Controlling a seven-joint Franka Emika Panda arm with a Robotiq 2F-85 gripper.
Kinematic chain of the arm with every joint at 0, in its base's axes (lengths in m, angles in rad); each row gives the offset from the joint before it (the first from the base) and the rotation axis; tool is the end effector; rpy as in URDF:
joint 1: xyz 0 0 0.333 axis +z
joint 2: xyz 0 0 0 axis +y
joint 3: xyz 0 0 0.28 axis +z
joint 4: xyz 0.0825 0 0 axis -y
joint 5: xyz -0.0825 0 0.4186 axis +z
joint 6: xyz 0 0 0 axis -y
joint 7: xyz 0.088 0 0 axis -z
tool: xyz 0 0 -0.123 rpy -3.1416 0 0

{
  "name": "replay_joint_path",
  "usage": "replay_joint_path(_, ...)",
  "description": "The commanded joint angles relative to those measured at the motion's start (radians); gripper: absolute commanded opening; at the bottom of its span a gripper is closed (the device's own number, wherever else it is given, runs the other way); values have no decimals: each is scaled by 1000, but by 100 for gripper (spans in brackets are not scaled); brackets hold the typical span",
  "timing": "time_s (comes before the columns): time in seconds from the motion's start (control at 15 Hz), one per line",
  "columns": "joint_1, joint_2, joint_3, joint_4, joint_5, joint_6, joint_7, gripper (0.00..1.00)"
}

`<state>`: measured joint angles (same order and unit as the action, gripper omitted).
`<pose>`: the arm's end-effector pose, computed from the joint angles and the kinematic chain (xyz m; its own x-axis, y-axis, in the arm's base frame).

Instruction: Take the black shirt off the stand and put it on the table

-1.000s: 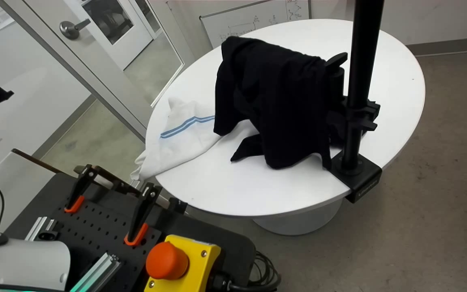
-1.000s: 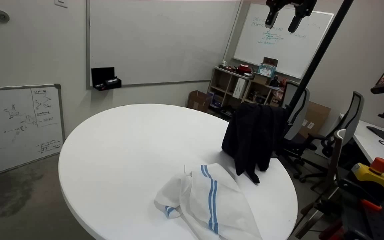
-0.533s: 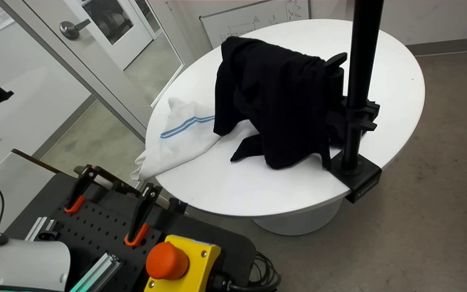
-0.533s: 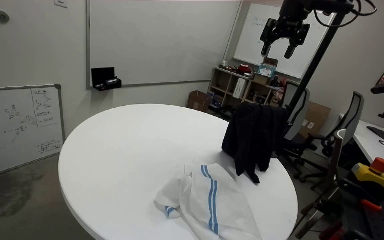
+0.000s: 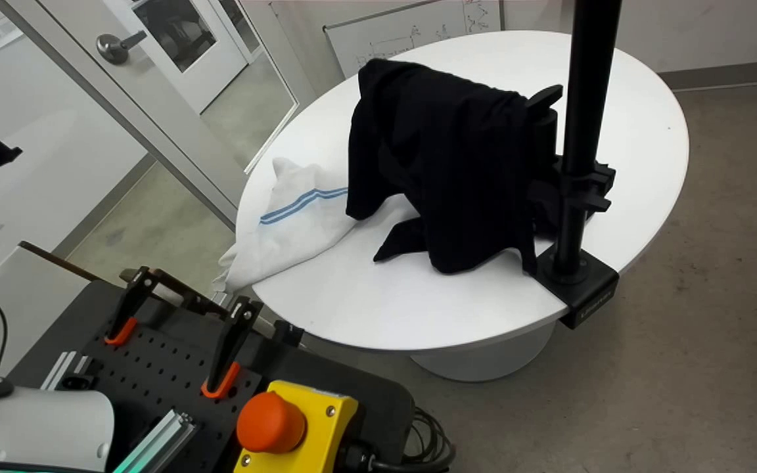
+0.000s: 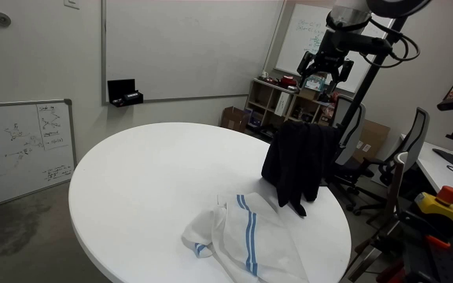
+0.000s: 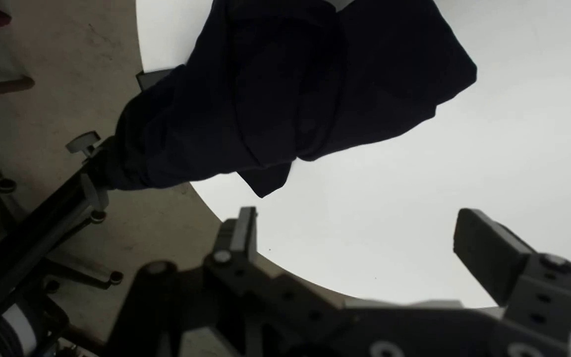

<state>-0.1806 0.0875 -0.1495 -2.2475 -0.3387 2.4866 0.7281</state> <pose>0.5402 -0.1875 0.2671 0.6823 -0.6854 0.2545 -0.7246 -0.6801 0.1112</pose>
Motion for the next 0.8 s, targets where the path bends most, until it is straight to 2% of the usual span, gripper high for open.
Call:
replay_joint_path(0.0, 17, 49, -33, -28, 24, 77, 72, 100)
replay_joint_path(0.4, 27, 122, -71, -29, 110, 169, 164, 100)
replay_joint_path(0.73, 66, 176, -113, -19, 137, 260, 293, 100)
